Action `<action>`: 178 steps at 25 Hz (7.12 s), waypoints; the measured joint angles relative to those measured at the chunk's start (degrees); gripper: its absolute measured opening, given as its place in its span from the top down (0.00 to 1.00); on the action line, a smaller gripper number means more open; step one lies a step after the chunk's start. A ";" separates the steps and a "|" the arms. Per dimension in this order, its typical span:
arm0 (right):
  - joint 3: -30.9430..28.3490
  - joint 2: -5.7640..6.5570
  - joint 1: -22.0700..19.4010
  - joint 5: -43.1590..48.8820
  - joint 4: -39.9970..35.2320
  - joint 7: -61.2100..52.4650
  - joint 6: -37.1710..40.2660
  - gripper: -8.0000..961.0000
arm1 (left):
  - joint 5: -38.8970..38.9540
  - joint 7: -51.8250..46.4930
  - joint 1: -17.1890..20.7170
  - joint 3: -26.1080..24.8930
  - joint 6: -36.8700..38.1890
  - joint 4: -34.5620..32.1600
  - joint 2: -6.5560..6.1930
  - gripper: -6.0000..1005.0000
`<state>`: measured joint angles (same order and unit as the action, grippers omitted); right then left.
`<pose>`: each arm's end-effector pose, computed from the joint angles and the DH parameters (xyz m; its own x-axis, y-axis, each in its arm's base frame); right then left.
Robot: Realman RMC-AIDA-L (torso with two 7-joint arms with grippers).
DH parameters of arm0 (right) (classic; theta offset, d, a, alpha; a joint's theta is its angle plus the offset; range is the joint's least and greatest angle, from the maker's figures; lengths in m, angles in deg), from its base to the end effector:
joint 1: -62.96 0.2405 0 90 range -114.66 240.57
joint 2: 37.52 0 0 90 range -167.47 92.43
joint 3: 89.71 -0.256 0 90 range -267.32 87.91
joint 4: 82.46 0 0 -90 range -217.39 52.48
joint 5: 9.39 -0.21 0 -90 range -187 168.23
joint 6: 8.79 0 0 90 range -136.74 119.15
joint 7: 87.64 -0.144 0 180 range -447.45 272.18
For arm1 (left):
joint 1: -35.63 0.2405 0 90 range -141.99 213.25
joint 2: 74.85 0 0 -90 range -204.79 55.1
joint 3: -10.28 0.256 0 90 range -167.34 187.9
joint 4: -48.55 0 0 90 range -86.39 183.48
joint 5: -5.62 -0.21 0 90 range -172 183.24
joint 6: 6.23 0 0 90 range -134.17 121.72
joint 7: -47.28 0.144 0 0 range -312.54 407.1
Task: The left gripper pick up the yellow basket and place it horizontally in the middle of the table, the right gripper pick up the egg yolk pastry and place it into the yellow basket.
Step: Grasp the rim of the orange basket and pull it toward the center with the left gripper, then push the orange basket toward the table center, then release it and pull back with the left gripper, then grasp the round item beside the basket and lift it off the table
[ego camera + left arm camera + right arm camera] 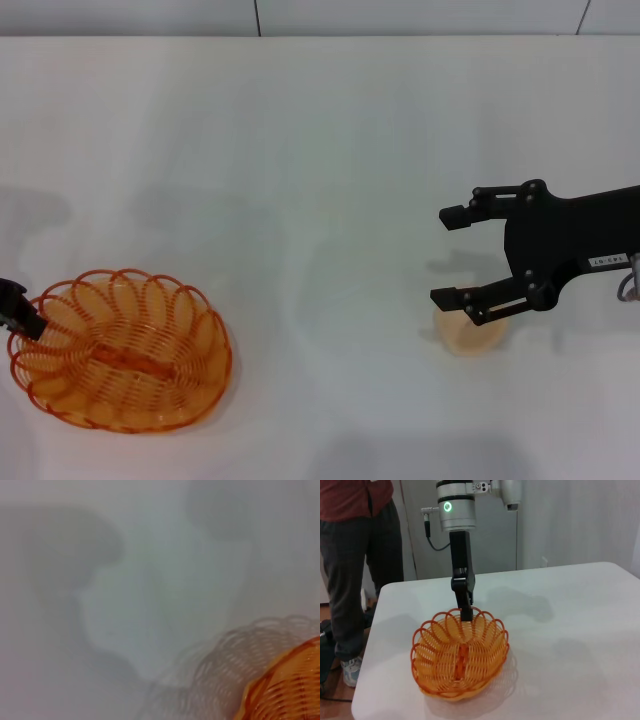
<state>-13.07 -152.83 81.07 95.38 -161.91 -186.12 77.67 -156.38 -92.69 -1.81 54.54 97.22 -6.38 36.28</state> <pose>0.1769 0.3051 0.0198 0.9671 -0.0707 -0.2443 -0.1102 -0.9822 -0.1522 -0.3031 0.3308 0.0896 0.2617 0.9516 -0.1612 0.8645 -0.3054 -0.3992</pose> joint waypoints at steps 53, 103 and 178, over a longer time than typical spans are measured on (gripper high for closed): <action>0.00 0.00 0.00 -0.02 -0.18 -0.31 0.37 0.10 | 12.29 -15.77 -3.10 -1.91 -8.19 2.93 2.13 0.90; 0.62 0.00 0.58 -0.80 -2.34 -0.39 3.36 0.10 | 13.73 -16.12 -10.20 -1.84 -17.94 16.62 4.80 0.85; 5.01 0.00 1.08 12.66 3.05 -10.02 -7.77 0.13 | 32.61 39.50 -3.27 8.45 -10.41 0.43 2.27 0.12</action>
<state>-8.06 -152.83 82.15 108.04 -158.86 -196.14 69.91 -123.77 -53.18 -5.07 62.99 86.81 -5.95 38.55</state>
